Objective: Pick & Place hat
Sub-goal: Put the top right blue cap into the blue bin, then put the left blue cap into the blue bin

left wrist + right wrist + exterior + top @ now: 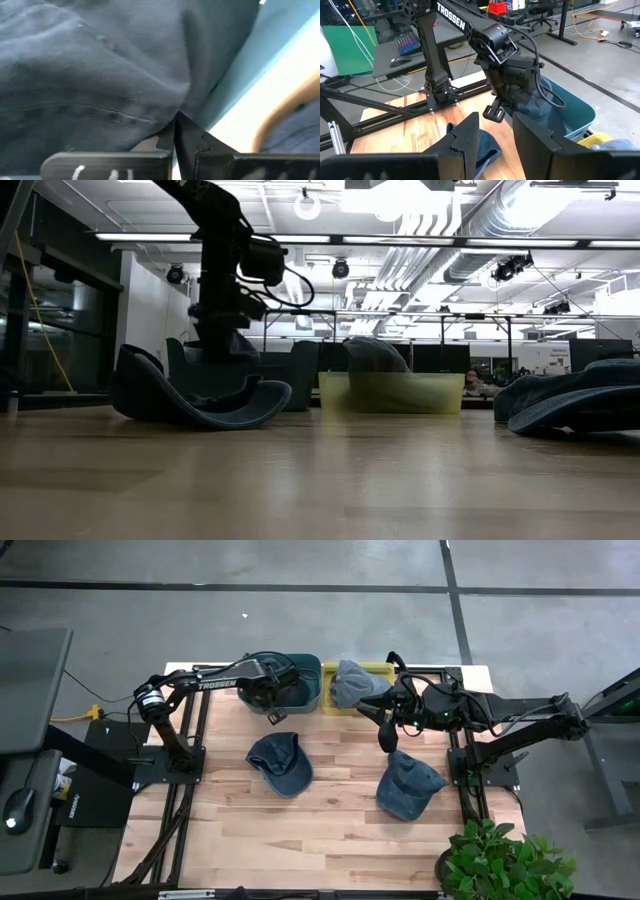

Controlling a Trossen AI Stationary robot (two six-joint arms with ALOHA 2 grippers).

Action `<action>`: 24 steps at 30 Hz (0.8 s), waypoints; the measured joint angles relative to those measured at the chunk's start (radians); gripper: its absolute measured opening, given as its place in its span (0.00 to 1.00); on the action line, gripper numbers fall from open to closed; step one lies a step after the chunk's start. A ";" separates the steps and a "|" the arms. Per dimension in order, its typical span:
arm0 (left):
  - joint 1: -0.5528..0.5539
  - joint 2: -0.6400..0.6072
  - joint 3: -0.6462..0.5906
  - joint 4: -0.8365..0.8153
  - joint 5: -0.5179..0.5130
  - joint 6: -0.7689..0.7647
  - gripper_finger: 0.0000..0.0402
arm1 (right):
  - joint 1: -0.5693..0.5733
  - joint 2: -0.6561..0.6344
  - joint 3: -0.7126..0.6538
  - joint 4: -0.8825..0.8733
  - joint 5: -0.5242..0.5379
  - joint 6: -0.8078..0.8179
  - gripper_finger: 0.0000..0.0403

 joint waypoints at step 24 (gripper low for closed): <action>-0.152 -0.309 0.002 -0.138 0.157 -0.267 0.00 | 0.013 0.000 0.000 0.000 -0.062 -0.010 0.28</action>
